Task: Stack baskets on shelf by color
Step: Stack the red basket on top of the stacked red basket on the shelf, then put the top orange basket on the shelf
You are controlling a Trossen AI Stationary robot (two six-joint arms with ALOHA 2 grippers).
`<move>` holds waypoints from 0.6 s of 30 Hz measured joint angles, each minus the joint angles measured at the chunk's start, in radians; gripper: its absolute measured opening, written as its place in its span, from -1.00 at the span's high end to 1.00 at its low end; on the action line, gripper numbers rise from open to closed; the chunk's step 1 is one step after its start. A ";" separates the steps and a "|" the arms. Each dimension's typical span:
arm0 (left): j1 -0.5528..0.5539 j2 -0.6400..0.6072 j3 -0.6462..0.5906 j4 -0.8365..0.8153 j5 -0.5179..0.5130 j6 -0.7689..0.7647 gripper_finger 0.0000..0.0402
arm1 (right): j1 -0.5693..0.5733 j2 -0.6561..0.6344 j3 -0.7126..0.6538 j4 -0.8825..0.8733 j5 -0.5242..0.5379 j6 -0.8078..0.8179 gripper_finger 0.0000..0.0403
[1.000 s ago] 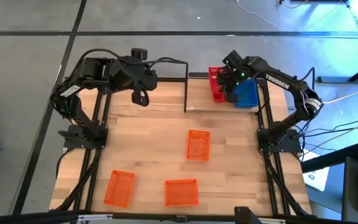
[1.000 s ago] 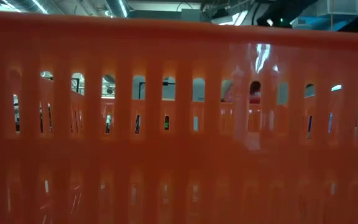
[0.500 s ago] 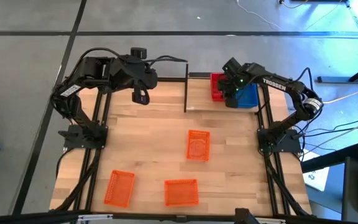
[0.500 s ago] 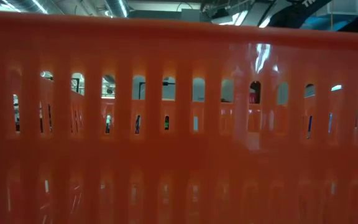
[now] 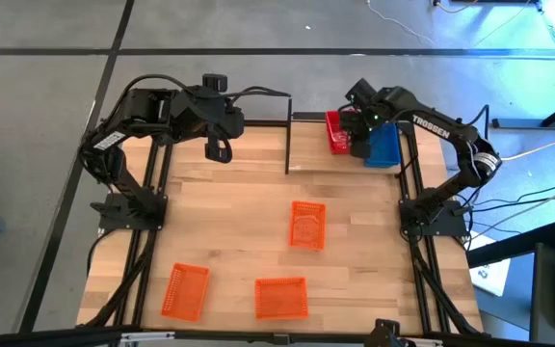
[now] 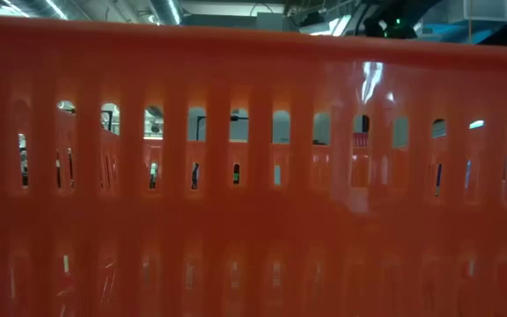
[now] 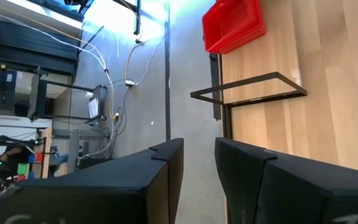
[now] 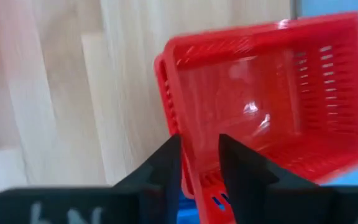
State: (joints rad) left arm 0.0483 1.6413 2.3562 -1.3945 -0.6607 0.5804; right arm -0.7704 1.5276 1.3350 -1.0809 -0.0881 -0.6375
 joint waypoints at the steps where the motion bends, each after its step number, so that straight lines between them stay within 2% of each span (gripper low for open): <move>1: 0.000 0.000 0.000 0.000 0.000 -0.001 0.57 | 0.000 0.000 0.026 -0.028 -0.011 0.006 0.48; 6: 0.000 0.000 0.000 0.000 0.000 -0.002 0.57 | 0.002 -0.001 0.137 -0.138 -0.097 0.009 0.48; 10: 0.000 0.000 0.000 0.000 0.000 -0.002 0.57 | 0.002 -0.002 0.189 -0.114 -0.180 0.008 0.47; 14: 0.000 0.000 0.000 0.000 0.000 -0.013 0.57 | 0.001 0.000 0.160 0.113 -0.187 0.018 0.47; 18: 0.000 0.000 0.000 0.000 0.000 -0.050 0.57 | -0.027 0.030 0.093 0.395 -0.070 0.105 0.47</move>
State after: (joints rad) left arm 0.0483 1.6417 2.3562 -1.3946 -0.6602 0.5305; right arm -0.7973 1.5573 1.4280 -0.6854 -0.1580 -0.5323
